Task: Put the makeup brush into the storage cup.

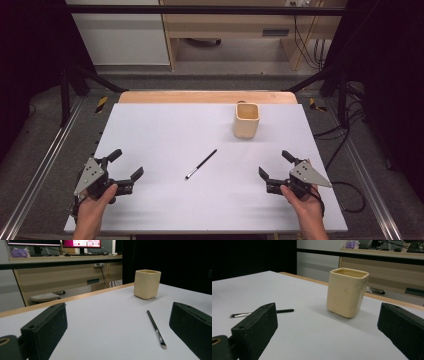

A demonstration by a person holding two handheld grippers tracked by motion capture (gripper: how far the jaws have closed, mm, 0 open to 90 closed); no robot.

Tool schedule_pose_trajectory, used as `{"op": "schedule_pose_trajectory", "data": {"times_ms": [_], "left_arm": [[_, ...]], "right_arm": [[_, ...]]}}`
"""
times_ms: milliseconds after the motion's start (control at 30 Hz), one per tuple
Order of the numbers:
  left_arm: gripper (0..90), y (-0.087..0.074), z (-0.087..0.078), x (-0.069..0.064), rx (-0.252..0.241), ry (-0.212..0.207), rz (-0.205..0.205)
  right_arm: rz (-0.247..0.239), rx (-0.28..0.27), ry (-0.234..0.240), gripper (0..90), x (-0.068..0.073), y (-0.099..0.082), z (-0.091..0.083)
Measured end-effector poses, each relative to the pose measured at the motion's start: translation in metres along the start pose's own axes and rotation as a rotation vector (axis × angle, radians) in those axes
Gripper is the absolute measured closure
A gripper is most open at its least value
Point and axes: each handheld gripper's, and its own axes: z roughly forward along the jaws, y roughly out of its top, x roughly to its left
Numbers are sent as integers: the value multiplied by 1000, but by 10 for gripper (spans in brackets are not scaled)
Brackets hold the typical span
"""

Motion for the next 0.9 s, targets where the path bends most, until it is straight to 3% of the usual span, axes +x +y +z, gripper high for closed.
{"op": "schedule_pose_trajectory", "data": {"times_ms": [367, 567, 767, 900], "left_arm": [[14, 0, 2, -1, 25, 8, 15], [14, 4, 4, -6, 65, -4, 19], [16, 9, 25, -19, 125, -31, 36], [19, 9, 41, -28, 179, -60, 69]], "right_arm": [[-21, 8, -5, 32, 2, 0, 1], [-15, 8, -18, 31, 1, 0, -2], [-15, 20, -19, 29, 2, -3, 1], [-33, 35, -6, 30, 5, -4, 3]]}}
